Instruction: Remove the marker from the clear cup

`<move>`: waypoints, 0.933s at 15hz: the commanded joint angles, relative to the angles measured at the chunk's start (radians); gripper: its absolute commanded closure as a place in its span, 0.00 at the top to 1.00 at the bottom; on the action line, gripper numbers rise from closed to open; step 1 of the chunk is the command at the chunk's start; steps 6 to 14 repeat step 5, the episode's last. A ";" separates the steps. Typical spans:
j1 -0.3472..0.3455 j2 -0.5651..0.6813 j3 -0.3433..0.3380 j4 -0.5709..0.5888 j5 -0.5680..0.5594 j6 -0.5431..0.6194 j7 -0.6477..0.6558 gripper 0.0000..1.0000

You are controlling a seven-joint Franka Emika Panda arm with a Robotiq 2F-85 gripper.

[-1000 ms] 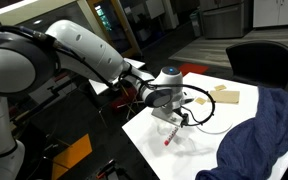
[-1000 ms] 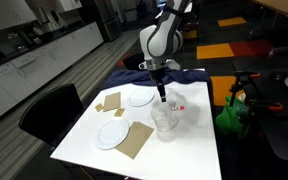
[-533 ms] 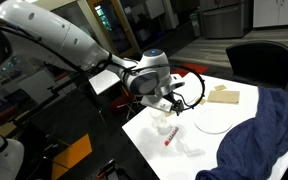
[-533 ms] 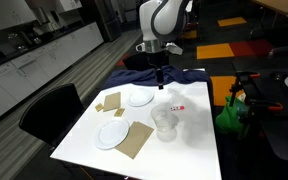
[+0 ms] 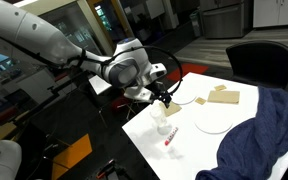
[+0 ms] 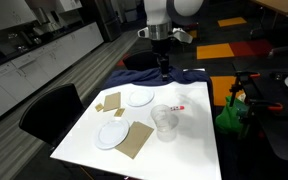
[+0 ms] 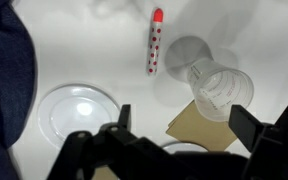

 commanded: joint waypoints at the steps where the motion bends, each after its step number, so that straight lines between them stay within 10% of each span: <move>1: 0.016 -0.011 -0.014 -0.007 0.002 -0.003 0.001 1.00; 14: 0.017 -0.019 -0.016 -0.017 0.002 -0.003 0.001 1.00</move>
